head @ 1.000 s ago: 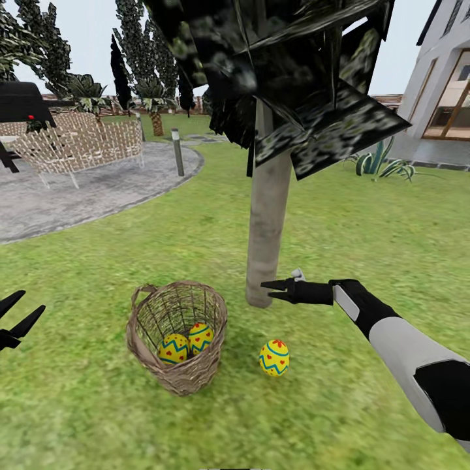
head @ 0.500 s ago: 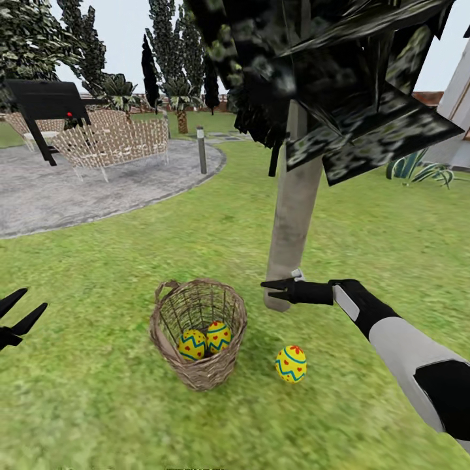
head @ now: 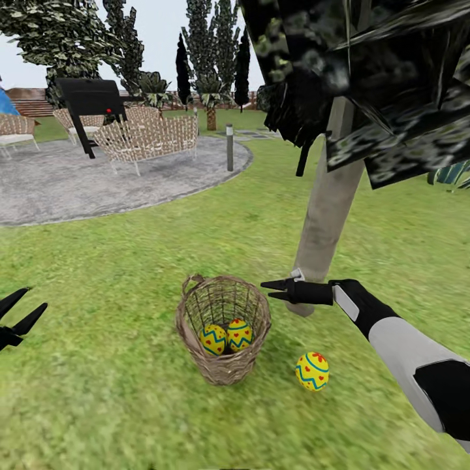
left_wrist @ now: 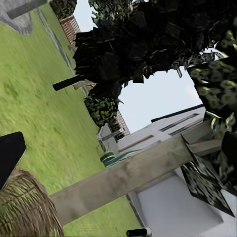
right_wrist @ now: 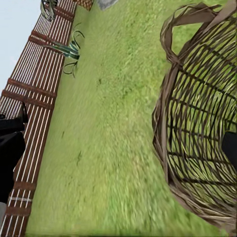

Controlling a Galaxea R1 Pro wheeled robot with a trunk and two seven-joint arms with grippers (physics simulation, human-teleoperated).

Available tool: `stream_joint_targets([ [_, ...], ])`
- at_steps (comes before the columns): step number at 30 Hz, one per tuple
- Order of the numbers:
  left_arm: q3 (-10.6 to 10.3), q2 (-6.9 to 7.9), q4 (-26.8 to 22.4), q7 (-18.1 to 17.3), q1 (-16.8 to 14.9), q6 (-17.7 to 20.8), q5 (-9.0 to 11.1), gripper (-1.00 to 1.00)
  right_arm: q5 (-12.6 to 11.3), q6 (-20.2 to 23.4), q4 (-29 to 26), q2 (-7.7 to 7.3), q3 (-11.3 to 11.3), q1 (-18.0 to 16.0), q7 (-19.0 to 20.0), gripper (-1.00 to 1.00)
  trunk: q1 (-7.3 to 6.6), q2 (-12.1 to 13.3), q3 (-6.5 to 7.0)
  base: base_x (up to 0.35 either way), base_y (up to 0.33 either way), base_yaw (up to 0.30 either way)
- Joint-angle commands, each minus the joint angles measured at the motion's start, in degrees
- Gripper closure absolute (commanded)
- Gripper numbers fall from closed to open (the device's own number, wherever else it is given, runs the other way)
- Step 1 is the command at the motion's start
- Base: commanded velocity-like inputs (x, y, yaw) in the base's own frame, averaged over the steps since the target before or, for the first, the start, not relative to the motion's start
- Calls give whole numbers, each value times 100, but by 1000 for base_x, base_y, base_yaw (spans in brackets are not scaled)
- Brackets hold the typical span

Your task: Take the three Easter eggs out of the wicker basket on the lawn in the garden, then place them on the lawn next to a single tree (choose any tree) so that all three eggs are next to the same tree and none are left in the basket.

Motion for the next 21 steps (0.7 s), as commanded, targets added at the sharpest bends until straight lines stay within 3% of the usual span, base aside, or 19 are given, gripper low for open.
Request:
stream_joint_targets([
  [1, 5, -1, -2, -27, -7, 21, -17, -100, -42, 31, -4, -7, 30, -3, 1, -100, -1, -2, -8, 0, 0, 266],
  [7, 8, -4, 1, -31, -7, 21, -12, -100, -39, 13, -2, 2, 38, -3, -16, -100, -133, 239, 78, 0, 0, 266],
  [16, 13, -2, 6, -34, -7, 18, -10, -100, -21, 2, 5, 32, 47, -3, -33, -100, -133, 239, 45, 0, 0, 265],
  [21, 13, -1, 21, -34, -7, 21, -7, -100, -16, -3, 5, 71, 48, -3, -35, -100, -133, 239, 46, 0, 166, 23],
])
